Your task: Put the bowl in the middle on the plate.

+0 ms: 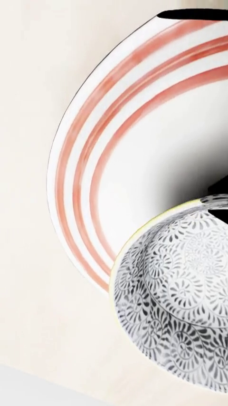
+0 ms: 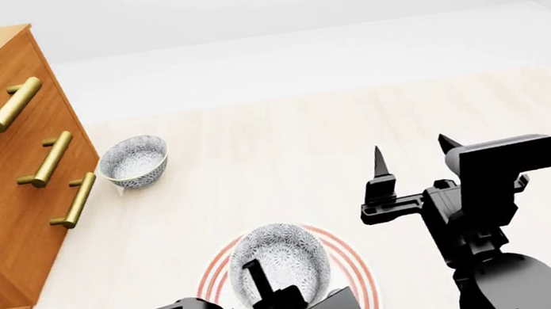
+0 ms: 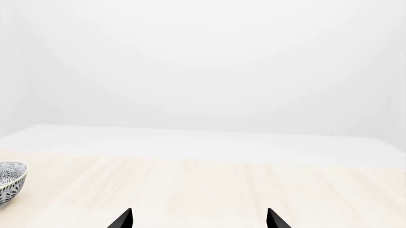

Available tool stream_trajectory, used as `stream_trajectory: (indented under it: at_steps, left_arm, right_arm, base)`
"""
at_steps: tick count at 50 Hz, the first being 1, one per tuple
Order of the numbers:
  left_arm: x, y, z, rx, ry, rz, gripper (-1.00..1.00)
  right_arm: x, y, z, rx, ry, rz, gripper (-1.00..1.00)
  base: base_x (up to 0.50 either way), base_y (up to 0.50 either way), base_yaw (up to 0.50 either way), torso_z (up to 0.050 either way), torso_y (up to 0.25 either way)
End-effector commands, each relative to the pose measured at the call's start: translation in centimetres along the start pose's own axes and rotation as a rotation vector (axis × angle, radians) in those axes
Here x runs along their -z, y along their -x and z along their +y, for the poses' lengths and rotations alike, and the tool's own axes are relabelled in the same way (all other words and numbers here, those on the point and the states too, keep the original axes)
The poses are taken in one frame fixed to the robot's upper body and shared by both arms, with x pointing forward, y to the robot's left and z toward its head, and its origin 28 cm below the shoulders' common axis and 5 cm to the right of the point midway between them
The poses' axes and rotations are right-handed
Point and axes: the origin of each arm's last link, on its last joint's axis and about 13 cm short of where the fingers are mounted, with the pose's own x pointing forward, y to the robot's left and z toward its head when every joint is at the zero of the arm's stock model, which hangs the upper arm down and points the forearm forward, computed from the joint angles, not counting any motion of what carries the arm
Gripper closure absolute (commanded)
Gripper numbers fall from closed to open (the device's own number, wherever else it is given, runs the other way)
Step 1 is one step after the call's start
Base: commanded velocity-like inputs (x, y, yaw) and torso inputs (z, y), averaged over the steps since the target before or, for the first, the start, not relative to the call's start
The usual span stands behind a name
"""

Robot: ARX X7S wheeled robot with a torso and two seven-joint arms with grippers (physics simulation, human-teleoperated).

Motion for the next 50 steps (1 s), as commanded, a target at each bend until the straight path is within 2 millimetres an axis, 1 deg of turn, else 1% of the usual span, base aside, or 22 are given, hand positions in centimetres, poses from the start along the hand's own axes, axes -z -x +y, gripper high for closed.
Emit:
stream_trajectory:
  at_steps: [1, 8, 9, 11, 16, 20, 21, 25, 26, 30, 31, 32, 35, 36, 39, 40, 41, 42, 45, 46, 48, 50]
  left_arm:
    - [0.4, -0.5, 0.0, -0.011, 0.000, 0.021, 1.00]
    - [0.2, -0.3, 0.3, -0.009, 0.008, 0.022, 1.00]
    - [0.2, -0.2, 0.4, -0.006, 0.016, 0.020, -1.00]
    - [0.0, 0.0, 0.7, -0.003, 0.025, 0.026, -1.00]
    - [-0.4, 1.6, 1.8, -0.026, 0.030, -0.004, -1.00]
    - [-0.7, 2.9, 2.3, -0.043, 0.028, -0.016, -1.00]
    - [-0.7, 2.9, 2.3, -0.043, 0.028, -0.016, -1.00]
    - [-0.9, 4.6, 2.8, -0.058, 0.026, -0.043, -1.00]
    - [-1.1, 5.4, 3.2, -0.067, 0.020, -0.061, -1.00]
    - [-1.7, 7.4, 4.0, -0.060, 0.039, -0.105, -1.00]
    - [-1.9, 8.2, 4.3, -0.037, 0.049, -0.117, -1.00]
    - [-2.1, 9.6, 4.9, 0.005, 0.066, -0.140, -1.00]
    - [-2.3, 11.4, 5.6, 0.044, 0.072, -0.185, -1.00]
    - [-2.5, 12.2, 6.0, 0.040, 0.091, -0.210, -1.00]
    - [-2.7, 13.2, 6.8, 0.038, 0.143, -0.250, -1.00]
    - [-2.8, 13.7, 7.4, 0.012, 0.167, -0.279, -1.00]
    - [-2.8, 13.7, 7.4, 0.012, 0.167, -0.279, -1.00]
    - [-2.8, 14.1, 7.8, 0.007, 0.205, -0.307, -1.00]
    - [-2.7, 14.2, 8.5, -0.039, 0.282, -0.348, -1.00]
    - [-2.5, 13.9, 9.1, -0.143, 0.379, -0.412, -1.00]
    - [-2.3, 14.1, 9.8, -0.120, 0.491, -0.440, -1.00]
    - [-2.0, 14.4, 10.4, -0.140, 0.573, -0.497, -1.00]
  right_arm:
    - [0.0, 0.0, 0.0, 0.000, -0.002, 0.000, -1.00]
    - [0.0, 0.0, 0.0, -0.002, 0.001, 0.000, -1.00]
    - [0.0, 0.0, 0.0, -0.002, 0.001, 0.000, -1.00]
    - [0.0, 0.0, 0.0, -0.001, 0.000, 0.001, -1.00]
    - [0.0, 0.0, 0.1, -0.003, 0.002, 0.003, -1.00]
    - [0.0, -0.1, 0.1, -0.005, 0.002, 0.001, -1.00]
    - [0.0, -0.1, 0.1, -0.006, 0.002, 0.002, -1.00]
    - [-0.1, -0.1, 0.1, -0.007, 0.003, 0.000, -1.00]
    - [0.0, -0.1, 0.1, -0.007, 0.001, 0.000, -1.00]
    - [0.0, -0.1, 0.2, -0.011, 0.001, 0.000, -1.00]
    - [0.0, -0.1, 0.2, -0.011, 0.001, -0.001, -1.00]
    - [-0.1, -0.1, 0.2, -0.012, 0.001, -0.002, -1.00]
    - [-0.2, -0.1, 0.2, -0.012, 0.004, -0.005, -1.00]
    - [-0.3, -0.1, 0.2, -0.013, 0.003, -0.007, -1.00]
    - [-0.5, -0.2, 0.3, -0.017, 0.004, -0.010, -1.00]
    - [-0.6, -0.1, 0.4, -0.020, 0.007, -0.013, -1.00]
    - [-0.6, -0.1, 0.4, -0.020, 0.007, -0.013, -1.00]
    - [-0.8, -0.1, 0.4, -0.022, 0.010, -0.017, -1.00]
    - [-1.0, -0.1, 0.4, -0.022, 0.014, -0.024, -1.00]
    - [-1.2, -0.1, 0.4, -0.018, 0.019, -0.031, -1.00]
    - [-1.4, -0.1, 0.3, -0.016, 0.021, -0.034, -1.00]
    - [-1.5, -0.1, 0.3, -0.012, 0.025, -0.035, -1.00]
  base:
    - [0.00, 0.00, 0.00, 0.000, 0.000]
    - [0.00, 0.00, 0.00, 0.000, 0.000]
    - [0.00, 0.00, 0.00, 0.000, 0.000]
    - [0.00, 0.00, 0.00, 0.000, 0.000]
    - [0.00, 0.00, 0.00, 0.000, 0.000]
    - [0.00, 0.00, 0.00, 0.000, 0.000]
    - [0.00, 0.00, 0.00, 0.000, 0.000]
    - [0.00, 0.00, 0.00, 0.000, 0.000]
    - [0.00, 0.00, 0.00, 0.000, 0.000]
    - [0.00, 0.00, 0.00, 0.000, 0.000]
    - [0.00, 0.00, 0.00, 0.000, 0.000]
    - [0.00, 0.00, 0.00, 0.000, 0.000]
    - [0.00, 0.00, 0.00, 0.000, 0.000]
    - [0.00, 0.00, 0.00, 0.000, 0.000]
    - [0.00, 0.00, 0.00, 0.000, 0.000]
    - [0.00, 0.00, 0.00, 0.000, 0.000]
    - [0.00, 0.00, 0.00, 0.000, 0.000]
    - [0.00, 0.00, 0.00, 0.000, 0.000]
    - [0.00, 0.00, 0.00, 0.000, 0.000]
    - [0.00, 0.00, 0.00, 0.000, 0.000]
    - [0.00, 0.00, 0.00, 0.000, 0.000]
    - [0.00, 0.00, 0.00, 0.000, 0.000]
